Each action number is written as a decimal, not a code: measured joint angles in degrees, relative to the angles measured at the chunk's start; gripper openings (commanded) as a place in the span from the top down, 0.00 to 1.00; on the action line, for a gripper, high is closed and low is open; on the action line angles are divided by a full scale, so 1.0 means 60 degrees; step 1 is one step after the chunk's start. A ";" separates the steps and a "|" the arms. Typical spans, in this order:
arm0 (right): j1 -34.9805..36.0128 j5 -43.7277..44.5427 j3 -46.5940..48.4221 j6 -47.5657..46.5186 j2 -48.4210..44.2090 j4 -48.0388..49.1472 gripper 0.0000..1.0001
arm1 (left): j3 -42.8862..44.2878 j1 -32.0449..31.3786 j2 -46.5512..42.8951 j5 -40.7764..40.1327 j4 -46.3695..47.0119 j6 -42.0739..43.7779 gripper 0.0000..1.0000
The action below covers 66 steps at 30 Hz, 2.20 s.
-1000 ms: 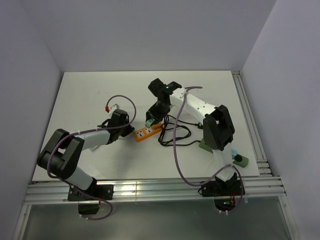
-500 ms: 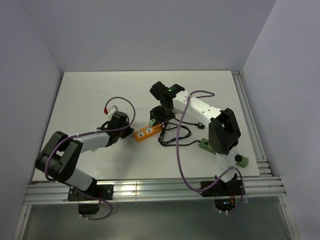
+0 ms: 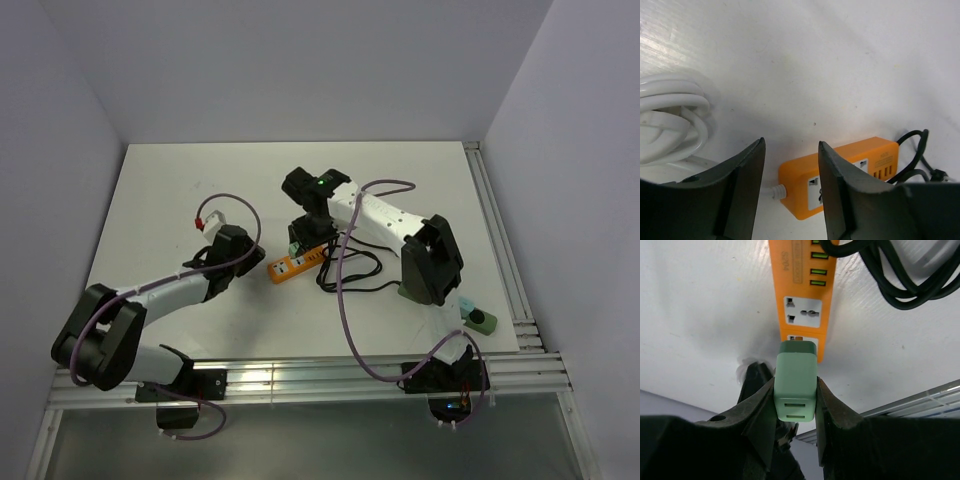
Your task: Insert the plug
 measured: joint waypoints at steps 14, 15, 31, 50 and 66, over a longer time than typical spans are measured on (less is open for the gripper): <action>-0.0058 0.0091 0.0470 -0.0208 0.0940 -0.0488 1.00 | -0.0503 0.0000 -0.1031 -0.0590 -0.0062 -0.0113 0.46; -0.0062 0.0095 0.0532 -0.0240 0.0947 -0.0499 1.00 | -0.0521 0.0000 -0.1042 -0.0594 -0.0055 -0.0113 0.47; -0.0066 0.0098 0.1013 -0.0477 0.1235 -0.0612 1.00 | -0.0561 -0.0015 -0.0725 -0.0503 0.0255 -0.0106 0.52; -0.0127 0.0084 0.1665 -0.0557 0.1978 -0.0794 1.00 | -0.0780 -0.0015 -0.0565 -0.0426 0.0448 -0.0113 0.54; -0.0248 -0.0488 0.1195 -0.0648 0.1978 -0.0306 1.00 | -0.1071 -0.0015 -0.0805 -0.0688 0.0342 -0.0117 0.52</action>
